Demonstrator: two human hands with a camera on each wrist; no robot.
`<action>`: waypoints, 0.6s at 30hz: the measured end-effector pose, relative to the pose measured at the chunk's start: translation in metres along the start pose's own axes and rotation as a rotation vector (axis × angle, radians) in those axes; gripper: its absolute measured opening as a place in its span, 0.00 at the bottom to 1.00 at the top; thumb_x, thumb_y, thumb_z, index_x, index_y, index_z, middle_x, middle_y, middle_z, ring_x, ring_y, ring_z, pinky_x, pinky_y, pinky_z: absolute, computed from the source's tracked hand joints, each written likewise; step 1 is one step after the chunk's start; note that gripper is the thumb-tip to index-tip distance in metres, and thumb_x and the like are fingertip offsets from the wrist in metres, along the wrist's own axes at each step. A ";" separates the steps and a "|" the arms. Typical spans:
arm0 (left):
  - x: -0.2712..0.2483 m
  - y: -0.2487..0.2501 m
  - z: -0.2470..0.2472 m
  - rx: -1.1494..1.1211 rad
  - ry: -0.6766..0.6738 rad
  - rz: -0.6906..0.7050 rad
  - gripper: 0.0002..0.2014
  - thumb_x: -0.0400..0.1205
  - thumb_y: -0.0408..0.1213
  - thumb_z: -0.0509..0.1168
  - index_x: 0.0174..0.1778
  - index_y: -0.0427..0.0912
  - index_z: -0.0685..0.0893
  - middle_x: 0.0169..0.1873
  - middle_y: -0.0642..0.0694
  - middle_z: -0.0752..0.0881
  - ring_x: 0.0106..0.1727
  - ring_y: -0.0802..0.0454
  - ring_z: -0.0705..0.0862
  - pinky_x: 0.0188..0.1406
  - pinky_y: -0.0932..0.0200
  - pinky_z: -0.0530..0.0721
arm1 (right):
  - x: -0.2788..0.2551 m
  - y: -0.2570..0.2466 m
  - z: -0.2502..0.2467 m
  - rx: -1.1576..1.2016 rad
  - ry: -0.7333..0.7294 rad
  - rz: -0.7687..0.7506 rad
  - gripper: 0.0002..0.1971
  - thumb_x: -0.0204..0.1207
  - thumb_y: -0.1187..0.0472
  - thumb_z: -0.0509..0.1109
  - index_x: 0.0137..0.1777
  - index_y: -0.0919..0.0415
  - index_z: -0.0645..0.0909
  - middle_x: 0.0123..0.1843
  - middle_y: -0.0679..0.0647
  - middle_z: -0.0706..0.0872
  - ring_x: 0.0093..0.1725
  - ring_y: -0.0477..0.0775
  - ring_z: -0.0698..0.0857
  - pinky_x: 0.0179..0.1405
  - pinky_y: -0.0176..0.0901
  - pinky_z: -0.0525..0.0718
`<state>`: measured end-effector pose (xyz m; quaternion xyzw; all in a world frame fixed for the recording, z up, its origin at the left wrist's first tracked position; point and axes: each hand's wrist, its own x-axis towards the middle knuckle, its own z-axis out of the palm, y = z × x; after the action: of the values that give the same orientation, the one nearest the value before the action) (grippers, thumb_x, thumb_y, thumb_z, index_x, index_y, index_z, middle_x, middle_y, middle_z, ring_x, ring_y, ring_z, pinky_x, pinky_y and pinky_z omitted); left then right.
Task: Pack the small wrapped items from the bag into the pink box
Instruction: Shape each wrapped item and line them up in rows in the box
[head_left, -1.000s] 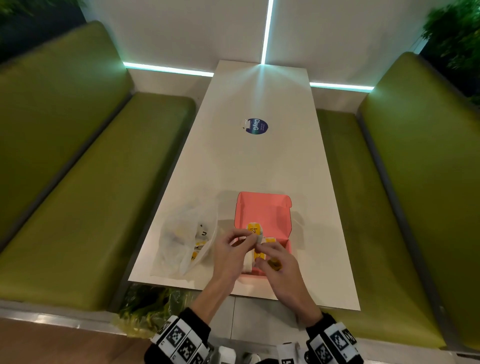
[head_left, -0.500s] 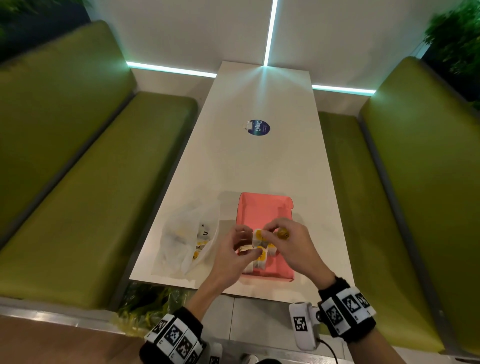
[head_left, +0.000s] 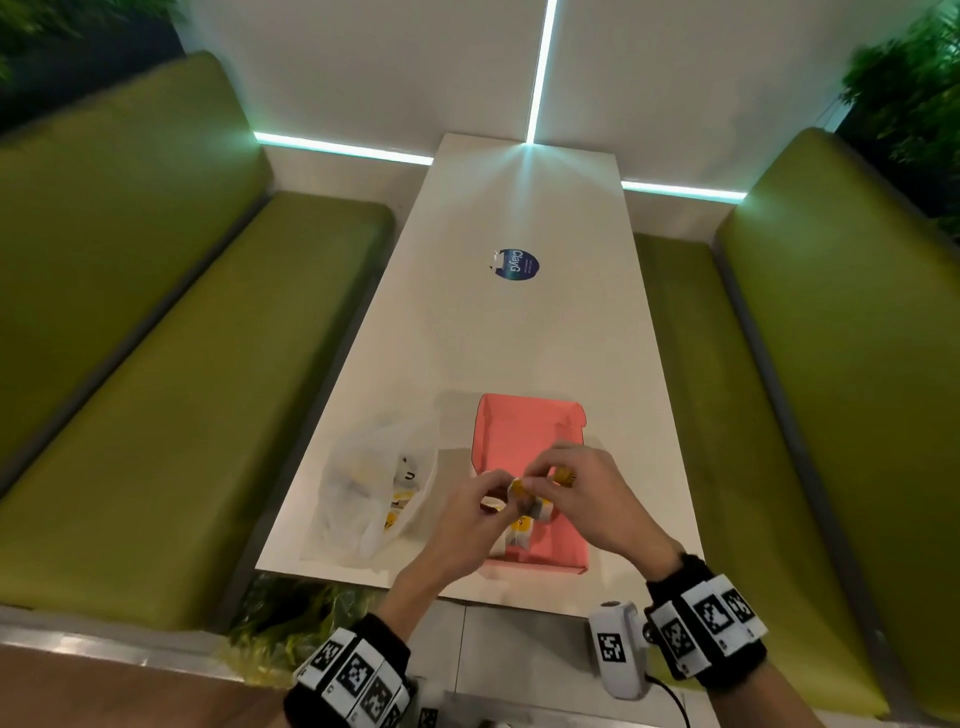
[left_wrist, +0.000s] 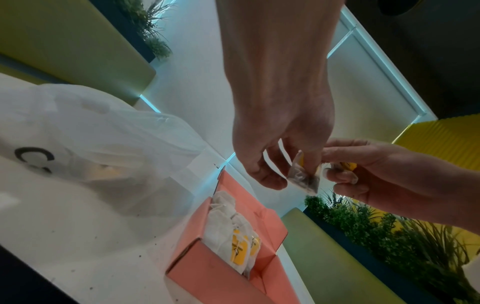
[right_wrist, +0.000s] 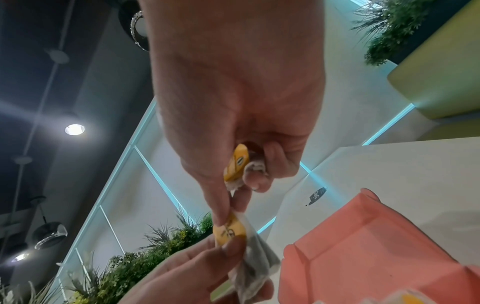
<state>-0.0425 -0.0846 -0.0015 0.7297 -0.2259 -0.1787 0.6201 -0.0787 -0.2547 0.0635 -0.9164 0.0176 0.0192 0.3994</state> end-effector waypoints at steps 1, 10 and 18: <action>0.000 0.000 0.000 0.012 0.001 0.002 0.09 0.87 0.42 0.65 0.43 0.46 0.87 0.40 0.50 0.91 0.47 0.52 0.89 0.47 0.50 0.87 | -0.001 0.000 0.000 0.012 0.003 0.000 0.05 0.78 0.56 0.74 0.41 0.47 0.89 0.44 0.43 0.86 0.45 0.41 0.84 0.45 0.34 0.80; 0.003 -0.009 0.003 0.005 0.114 -0.052 0.07 0.82 0.44 0.69 0.44 0.45 0.88 0.40 0.55 0.86 0.44 0.53 0.83 0.42 0.50 0.83 | -0.015 0.006 0.010 0.130 0.177 0.069 0.09 0.78 0.54 0.74 0.57 0.46 0.85 0.44 0.46 0.83 0.44 0.43 0.83 0.42 0.29 0.79; 0.000 -0.011 0.005 -0.059 0.078 -0.076 0.03 0.83 0.33 0.70 0.45 0.40 0.88 0.38 0.42 0.86 0.39 0.55 0.82 0.32 0.61 0.80 | -0.030 0.015 0.036 0.183 0.152 0.117 0.13 0.79 0.61 0.74 0.42 0.38 0.83 0.39 0.41 0.88 0.43 0.40 0.84 0.40 0.27 0.78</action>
<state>-0.0438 -0.0876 -0.0132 0.7255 -0.1684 -0.1799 0.6426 -0.1098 -0.2376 0.0296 -0.8723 0.1031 -0.0286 0.4772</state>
